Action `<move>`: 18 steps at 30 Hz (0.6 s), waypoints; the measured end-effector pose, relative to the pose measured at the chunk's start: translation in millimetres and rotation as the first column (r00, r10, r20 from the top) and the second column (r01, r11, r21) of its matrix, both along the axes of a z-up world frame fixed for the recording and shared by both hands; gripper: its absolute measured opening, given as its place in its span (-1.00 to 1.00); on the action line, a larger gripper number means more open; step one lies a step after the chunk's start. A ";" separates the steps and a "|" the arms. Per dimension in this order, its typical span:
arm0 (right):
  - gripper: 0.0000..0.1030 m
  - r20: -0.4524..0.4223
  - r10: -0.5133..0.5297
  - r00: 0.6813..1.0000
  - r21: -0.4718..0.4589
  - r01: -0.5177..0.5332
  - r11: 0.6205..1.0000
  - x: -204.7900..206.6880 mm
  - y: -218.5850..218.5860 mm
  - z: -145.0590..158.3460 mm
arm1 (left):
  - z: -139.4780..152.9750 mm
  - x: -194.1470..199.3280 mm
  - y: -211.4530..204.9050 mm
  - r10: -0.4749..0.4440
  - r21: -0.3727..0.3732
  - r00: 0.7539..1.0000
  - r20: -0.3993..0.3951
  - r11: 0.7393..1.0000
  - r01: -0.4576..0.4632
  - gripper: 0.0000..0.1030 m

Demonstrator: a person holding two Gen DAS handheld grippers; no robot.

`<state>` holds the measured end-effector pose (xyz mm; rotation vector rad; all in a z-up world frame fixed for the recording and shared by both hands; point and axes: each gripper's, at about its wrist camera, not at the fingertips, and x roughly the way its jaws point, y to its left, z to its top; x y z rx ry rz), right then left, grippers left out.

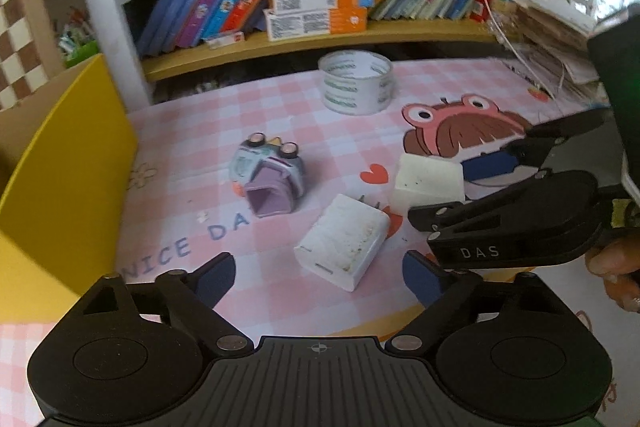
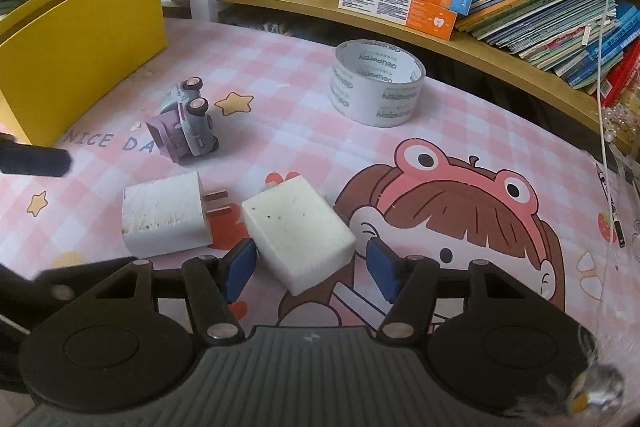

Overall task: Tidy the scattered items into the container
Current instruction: 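Close the left gripper on the white charger while the right gripper grasps the sponge block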

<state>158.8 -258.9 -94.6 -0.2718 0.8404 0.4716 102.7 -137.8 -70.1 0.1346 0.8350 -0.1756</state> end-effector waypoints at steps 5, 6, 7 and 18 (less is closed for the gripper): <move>0.08 -0.005 -0.005 1.000 0.021 0.005 1.000 3.0 -2.5 0.7 | -7.1 14.6 -6.2 -0.052 0.007 0.998 -0.022 0.999 0.052 0.65; 0.08 -0.005 -0.006 1.000 0.025 0.006 1.000 3.3 -2.9 0.8 | -8.2 16.6 -6.7 -0.059 0.009 0.998 -0.028 0.998 0.060 0.59; 0.08 -0.006 -0.008 1.000 0.027 0.008 1.000 3.6 -2.9 0.8 | -9.7 18.5 -6.9 -0.066 0.009 0.997 -0.034 0.998 0.066 0.57; 0.07 -0.010 0.016 1.000 0.021 -0.016 1.000 8.2 -0.4 -0.4 | -19.5 27.4 -5.4 -0.076 -0.011 0.995 -0.064 0.997 0.075 0.36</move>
